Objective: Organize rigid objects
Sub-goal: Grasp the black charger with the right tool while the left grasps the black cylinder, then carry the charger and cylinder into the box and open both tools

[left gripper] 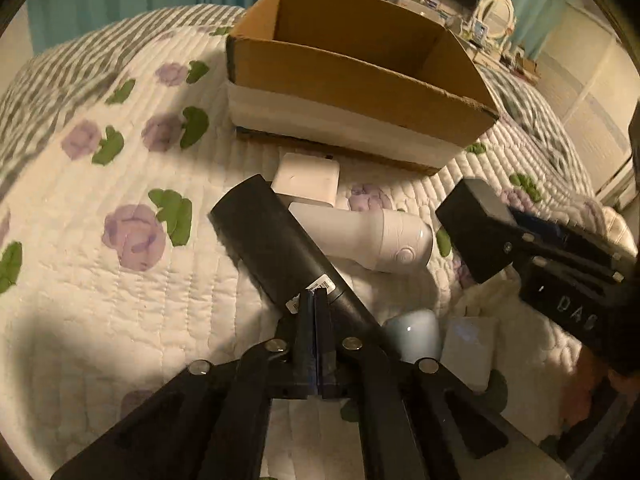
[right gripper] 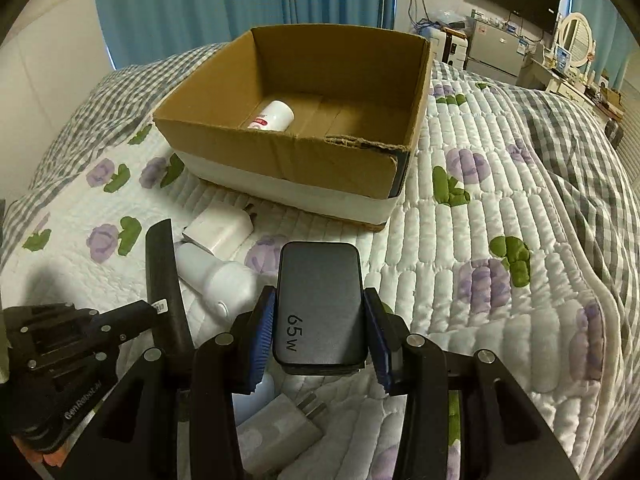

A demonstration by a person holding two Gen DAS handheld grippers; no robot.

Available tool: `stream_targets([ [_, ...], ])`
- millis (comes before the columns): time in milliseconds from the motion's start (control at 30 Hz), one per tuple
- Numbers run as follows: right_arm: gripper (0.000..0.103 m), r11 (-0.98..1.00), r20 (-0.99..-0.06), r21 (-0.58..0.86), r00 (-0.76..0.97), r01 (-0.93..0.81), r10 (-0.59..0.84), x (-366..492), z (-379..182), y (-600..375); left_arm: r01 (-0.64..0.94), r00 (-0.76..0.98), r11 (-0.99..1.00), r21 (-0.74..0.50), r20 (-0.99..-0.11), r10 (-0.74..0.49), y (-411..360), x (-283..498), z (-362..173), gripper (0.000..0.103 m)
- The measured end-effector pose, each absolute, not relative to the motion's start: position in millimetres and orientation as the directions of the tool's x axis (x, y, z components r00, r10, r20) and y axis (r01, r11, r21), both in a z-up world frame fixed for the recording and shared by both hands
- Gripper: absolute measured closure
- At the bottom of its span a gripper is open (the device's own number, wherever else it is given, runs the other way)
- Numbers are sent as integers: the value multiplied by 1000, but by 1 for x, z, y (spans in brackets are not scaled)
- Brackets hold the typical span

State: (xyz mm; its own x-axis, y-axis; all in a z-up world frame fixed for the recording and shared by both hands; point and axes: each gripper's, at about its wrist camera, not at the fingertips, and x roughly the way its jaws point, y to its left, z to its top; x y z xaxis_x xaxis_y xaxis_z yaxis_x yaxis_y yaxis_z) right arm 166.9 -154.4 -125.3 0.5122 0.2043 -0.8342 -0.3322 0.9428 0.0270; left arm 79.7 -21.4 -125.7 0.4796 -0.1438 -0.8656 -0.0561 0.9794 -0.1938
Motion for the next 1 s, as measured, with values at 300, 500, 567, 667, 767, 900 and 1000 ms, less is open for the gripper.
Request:
stream_targets([
  [300,61,943,-840,43,499,-329,212,171,-132,-152,-180,426,946,-270,-888,-172,-14,99,-147,36],
  [500,61,944,-843,67,487,-323,227,174,-136,-156,-158,432,970,-185,-896,-100,-26,115,-150,49],
  [567,61,944,-843,71,487,-321,229,174,-135,-157,-131,441,973,-193,-890,-117,-28,111,-144,53],
  [667,61,945,-837,69,497,-319,229,172,-133,-157,-66,467,979,-191,-873,-139,-32,96,-129,57],
  [767,61,945,-832,68,505,-320,231,171,-130,-157,-23,484,979,-202,-859,-166,-36,83,-112,59],
  [900,61,947,-813,62,534,-316,232,166,-118,-156,12,509,976,-215,-839,-191,-34,74,-93,62],
  [1000,61,946,-786,71,567,-315,248,161,-100,-157,24,540,978,-207,-820,-187,-36,76,-78,63],
])
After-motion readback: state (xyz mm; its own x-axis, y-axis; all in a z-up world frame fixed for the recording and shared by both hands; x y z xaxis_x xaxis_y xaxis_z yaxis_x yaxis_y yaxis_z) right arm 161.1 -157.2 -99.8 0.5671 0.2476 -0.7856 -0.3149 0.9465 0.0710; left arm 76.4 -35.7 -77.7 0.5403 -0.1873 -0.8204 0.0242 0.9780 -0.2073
